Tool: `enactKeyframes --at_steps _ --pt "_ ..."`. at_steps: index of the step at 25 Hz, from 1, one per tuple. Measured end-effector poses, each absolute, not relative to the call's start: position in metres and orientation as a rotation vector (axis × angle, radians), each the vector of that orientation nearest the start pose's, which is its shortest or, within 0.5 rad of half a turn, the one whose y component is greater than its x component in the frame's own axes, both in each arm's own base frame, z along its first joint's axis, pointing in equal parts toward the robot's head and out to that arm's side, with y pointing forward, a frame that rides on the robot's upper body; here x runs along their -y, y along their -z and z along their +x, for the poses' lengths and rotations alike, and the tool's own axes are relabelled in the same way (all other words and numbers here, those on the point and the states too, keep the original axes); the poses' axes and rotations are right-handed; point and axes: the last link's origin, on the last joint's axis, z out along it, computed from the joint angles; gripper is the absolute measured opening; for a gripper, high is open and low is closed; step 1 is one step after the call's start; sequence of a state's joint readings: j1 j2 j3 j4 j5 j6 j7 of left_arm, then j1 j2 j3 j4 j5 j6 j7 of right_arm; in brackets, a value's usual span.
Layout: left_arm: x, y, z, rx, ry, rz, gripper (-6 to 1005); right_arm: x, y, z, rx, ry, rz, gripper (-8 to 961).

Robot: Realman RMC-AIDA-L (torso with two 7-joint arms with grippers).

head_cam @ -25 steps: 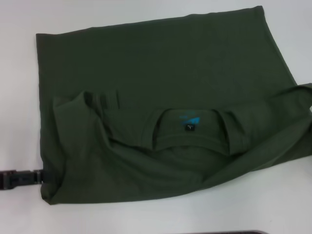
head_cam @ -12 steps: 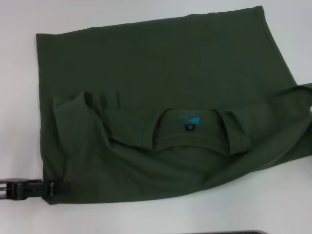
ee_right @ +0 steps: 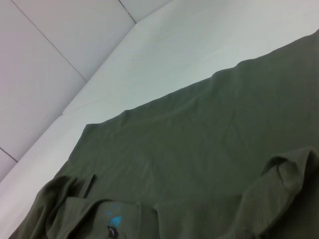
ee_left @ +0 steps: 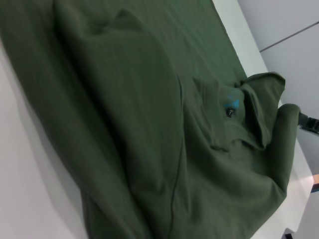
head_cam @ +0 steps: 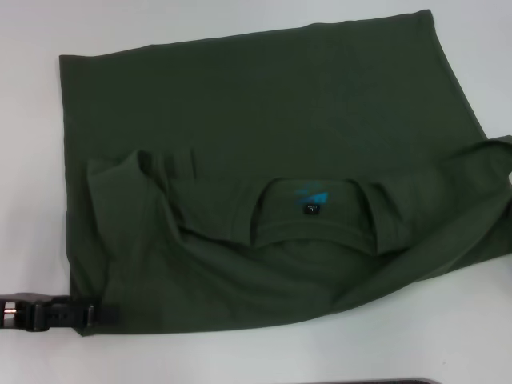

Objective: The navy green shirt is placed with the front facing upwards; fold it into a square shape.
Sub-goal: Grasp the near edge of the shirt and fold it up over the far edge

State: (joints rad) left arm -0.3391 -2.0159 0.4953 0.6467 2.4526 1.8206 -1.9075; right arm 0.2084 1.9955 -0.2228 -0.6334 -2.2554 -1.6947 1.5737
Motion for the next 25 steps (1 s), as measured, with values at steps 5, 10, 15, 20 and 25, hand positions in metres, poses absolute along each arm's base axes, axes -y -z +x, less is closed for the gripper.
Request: enactKeyframes --at_steps 5,10,15,20,25 --pt "-0.221 -0.020 -0.354 1.801 0.386 -2.571 949 -0.203 -0.063 0.396 -1.388 -0.693 -2.216 44" --pt "-0.220 -0.021 -0.353 1.798 0.368 -2.593 949 -0.203 -0.063 0.396 -1.388 -0.694 -2.214 44" --pt "-0.219 -0.019 -0.349 1.799 0.349 -2.637 948 -0.203 -0.063 0.396 -1.389 -0.694 -2.213 44" --pt "-0.220 -0.016 -0.344 1.792 0.341 -2.673 948 -0.204 -0.064 0.396 -1.385 -0.695 -2.214 43" --pt "-0.223 -0.014 -0.340 1.772 0.336 -2.705 948 -0.205 -0.064 0.396 -1.382 -0.696 -2.215 43"
